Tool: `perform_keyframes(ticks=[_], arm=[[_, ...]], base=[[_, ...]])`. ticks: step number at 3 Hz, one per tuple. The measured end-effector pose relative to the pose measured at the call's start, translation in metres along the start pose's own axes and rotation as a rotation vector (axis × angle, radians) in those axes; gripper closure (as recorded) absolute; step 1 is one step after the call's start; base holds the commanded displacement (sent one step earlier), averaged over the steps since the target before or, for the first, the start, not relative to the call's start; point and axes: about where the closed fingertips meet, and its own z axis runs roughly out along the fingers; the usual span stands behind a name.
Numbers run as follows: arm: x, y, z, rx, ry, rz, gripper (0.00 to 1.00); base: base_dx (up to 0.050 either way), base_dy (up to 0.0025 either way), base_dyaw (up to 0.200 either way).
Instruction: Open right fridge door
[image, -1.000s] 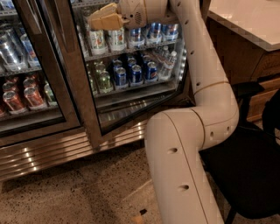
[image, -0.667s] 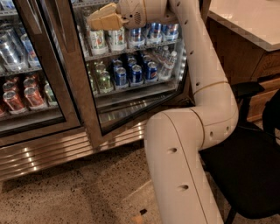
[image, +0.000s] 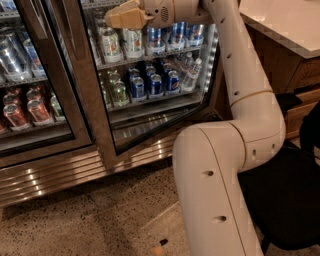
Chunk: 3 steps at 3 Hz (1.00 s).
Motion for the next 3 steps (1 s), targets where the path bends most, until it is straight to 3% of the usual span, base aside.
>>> perform_keyframes(ticks=[1,2,3], arm=[[-0.0184,0.0132,-0.0184,0.020,0.014,0.043,0.36],[-0.0175,0.0152,-0.0124,0.010,0.017,0.054,0.11],[-0.0175,0.0155,-0.0124,0.010,0.017,0.054,0.00]], base=[[0.000,0.00000,0.000],[0.000,0.00000,0.000],[0.000,0.00000,0.000]])
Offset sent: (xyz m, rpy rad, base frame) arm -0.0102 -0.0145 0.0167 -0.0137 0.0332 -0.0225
